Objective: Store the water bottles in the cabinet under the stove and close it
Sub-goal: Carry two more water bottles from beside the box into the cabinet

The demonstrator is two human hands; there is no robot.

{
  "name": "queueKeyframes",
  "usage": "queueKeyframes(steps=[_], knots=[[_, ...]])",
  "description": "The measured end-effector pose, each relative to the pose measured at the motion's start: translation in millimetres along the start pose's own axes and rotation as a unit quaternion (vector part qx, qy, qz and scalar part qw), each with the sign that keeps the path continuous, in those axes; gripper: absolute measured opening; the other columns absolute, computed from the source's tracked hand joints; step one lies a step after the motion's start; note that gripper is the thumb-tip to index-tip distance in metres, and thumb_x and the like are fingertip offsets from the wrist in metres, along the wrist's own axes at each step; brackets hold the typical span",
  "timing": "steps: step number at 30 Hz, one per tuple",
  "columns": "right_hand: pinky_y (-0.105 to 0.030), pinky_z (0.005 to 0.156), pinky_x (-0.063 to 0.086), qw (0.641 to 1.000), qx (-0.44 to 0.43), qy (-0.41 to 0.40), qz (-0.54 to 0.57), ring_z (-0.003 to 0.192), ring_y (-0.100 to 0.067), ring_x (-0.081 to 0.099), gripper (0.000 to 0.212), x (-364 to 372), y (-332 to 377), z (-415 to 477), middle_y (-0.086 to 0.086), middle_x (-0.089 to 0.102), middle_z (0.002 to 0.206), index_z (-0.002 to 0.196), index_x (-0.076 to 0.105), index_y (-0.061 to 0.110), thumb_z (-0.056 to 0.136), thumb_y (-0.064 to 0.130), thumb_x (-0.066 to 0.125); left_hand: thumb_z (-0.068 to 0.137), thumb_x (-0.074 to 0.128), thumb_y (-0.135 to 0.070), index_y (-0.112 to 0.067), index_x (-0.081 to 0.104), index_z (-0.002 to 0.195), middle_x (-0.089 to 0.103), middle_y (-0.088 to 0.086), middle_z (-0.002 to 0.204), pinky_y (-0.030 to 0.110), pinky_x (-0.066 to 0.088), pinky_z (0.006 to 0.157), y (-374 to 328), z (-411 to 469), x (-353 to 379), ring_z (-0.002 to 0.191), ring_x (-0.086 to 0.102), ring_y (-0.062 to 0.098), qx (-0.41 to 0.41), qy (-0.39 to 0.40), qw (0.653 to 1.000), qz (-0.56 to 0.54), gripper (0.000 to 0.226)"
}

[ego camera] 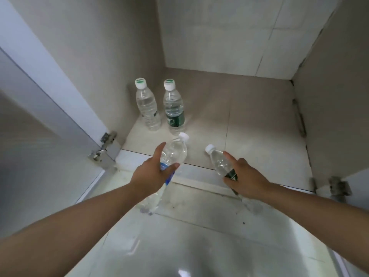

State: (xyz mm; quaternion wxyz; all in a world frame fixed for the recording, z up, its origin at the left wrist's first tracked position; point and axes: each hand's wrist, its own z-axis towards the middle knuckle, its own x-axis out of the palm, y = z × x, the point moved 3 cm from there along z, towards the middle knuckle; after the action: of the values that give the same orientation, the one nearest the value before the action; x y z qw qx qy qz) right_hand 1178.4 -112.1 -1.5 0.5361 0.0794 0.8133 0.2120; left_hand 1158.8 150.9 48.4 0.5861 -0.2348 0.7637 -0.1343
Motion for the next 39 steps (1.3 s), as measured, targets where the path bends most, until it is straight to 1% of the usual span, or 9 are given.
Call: queueKeyframes(steps=[6, 9, 12, 17, 21, 26, 30, 35, 39], knots=[[-0.036, 0.072, 0.048, 0.994, 0.042, -0.101, -0.010, 0.090, -0.025, 0.050, 0.071, 10, -37, -1, -0.008, 0.046, 0.109, 0.144, -0.001, 0.042, 0.089, 0.045, 0.046, 0.086, 0.038, -0.062, -0.035, 0.007, 0.145, 0.050, -0.002, 0.070, 0.030, 0.038, 0.064, -15, 14, 14, 0.061, 0.049, 0.013, 0.032, 0.002, 0.997, 0.064, 0.072], [-0.036, 0.072, 0.046, 0.991, 0.068, -0.114, -0.013, 0.095, -0.026, 0.048, 0.073, 12, -51, 1, -0.009, 0.049, 0.109, 0.145, -0.003, 0.038, 0.089, 0.048, 0.044, 0.085, 0.038, -0.063, -0.035, 0.006, 0.145, 0.062, 0.005, 0.079, 0.031, 0.043, 0.065, -25, 25, 22, 0.068, 0.057, 0.019, 0.037, -0.014, 0.997, 0.071, 0.074], [-0.039, 0.077, 0.049, 0.987, 0.097, -0.129, 0.021, 0.096, -0.028, 0.050, 0.074, 8, -63, 4, -0.010, 0.044, 0.113, 0.145, 0.002, 0.038, 0.087, 0.049, 0.047, 0.087, 0.050, -0.052, -0.035, 0.010, 0.143, 0.065, 0.007, 0.108, 0.035, 0.048, 0.075, -36, 35, 28, 0.086, 0.062, 0.027, 0.041, -0.035, 0.998, -0.036, 0.071], [-0.038, 0.073, 0.053, 0.980, 0.101, -0.164, 0.037, 0.091, -0.025, 0.051, 0.072, 0, -68, -4, -0.008, 0.040, 0.107, 0.144, 0.010, 0.038, 0.085, 0.054, 0.049, 0.085, 0.059, -0.046, -0.035, 0.013, 0.142, 0.065, 0.009, 0.109, 0.035, 0.047, 0.077, -69, 66, 25, 0.088, 0.063, 0.029, 0.073, -0.099, 0.988, -0.093, 0.074], [-0.034, 0.072, 0.053, 0.980, 0.103, -0.163, 0.039, 0.091, -0.022, 0.052, 0.073, 2, -72, -5, -0.007, 0.041, 0.110, 0.144, 0.012, 0.036, 0.085, 0.056, 0.049, 0.082, 0.066, -0.039, -0.035, 0.015, 0.142, 0.055, 0.002, 0.131, 0.033, 0.045, 0.085, -101, 100, 21, 0.110, 0.058, 0.028, 0.134, -0.121, 0.976, -0.118, 0.079], [-0.031, 0.070, 0.052, 0.978, 0.099, -0.173, 0.066, 0.086, -0.018, 0.053, 0.072, -1, -76, -4, -0.003, 0.044, 0.105, 0.142, 0.016, 0.036, 0.083, 0.057, 0.050, 0.079, 0.072, -0.020, -0.030, 0.018, 0.144, 0.044, -0.002, 0.140, 0.032, 0.038, 0.103, -115, 120, 32, 0.124, 0.047, 0.016, 0.146, -0.122, 0.940, -0.284, 0.086], [-0.035, 0.076, 0.051, 0.981, 0.107, -0.157, 0.039, 0.090, -0.019, 0.054, 0.074, 0, -75, -3, -0.002, 0.043, 0.108, 0.143, 0.011, 0.037, 0.083, 0.059, 0.048, 0.080, 0.071, -0.013, -0.026, 0.015, 0.143, 0.041, -0.009, 0.133, 0.019, 0.034, 0.098, -102, 116, 49, 0.121, 0.044, 0.008, 0.134, -0.177, 0.916, -0.334, 0.086], [-0.035, 0.076, 0.050, 0.982, 0.109, -0.150, 0.033, 0.093, -0.020, 0.051, 0.072, -3, -67, -3, -0.002, 0.043, 0.109, 0.139, 0.015, 0.038, 0.080, 0.055, 0.053, 0.077, 0.073, -0.011, -0.026, 0.014, 0.143, 0.038, -0.008, 0.136, 0.005, 0.039, 0.089, -91, 116, 47, 0.121, 0.045, 0.009, 0.151, -0.176, 0.913, -0.336, 0.090], [-0.037, 0.075, 0.051, 0.982, 0.102, -0.153, 0.045, 0.095, -0.020, 0.051, 0.072, -4, -61, -2, -0.001, 0.044, 0.109, 0.135, 0.020, 0.035, 0.077, 0.050, 0.059, 0.074, 0.075, -0.015, -0.032, 0.007, 0.144, 0.037, -0.001, 0.147, 0.031, 0.044, 0.099, -80, 111, 47, 0.127, 0.047, 0.021, 0.161, -0.161, 0.935, -0.272, 0.099]])
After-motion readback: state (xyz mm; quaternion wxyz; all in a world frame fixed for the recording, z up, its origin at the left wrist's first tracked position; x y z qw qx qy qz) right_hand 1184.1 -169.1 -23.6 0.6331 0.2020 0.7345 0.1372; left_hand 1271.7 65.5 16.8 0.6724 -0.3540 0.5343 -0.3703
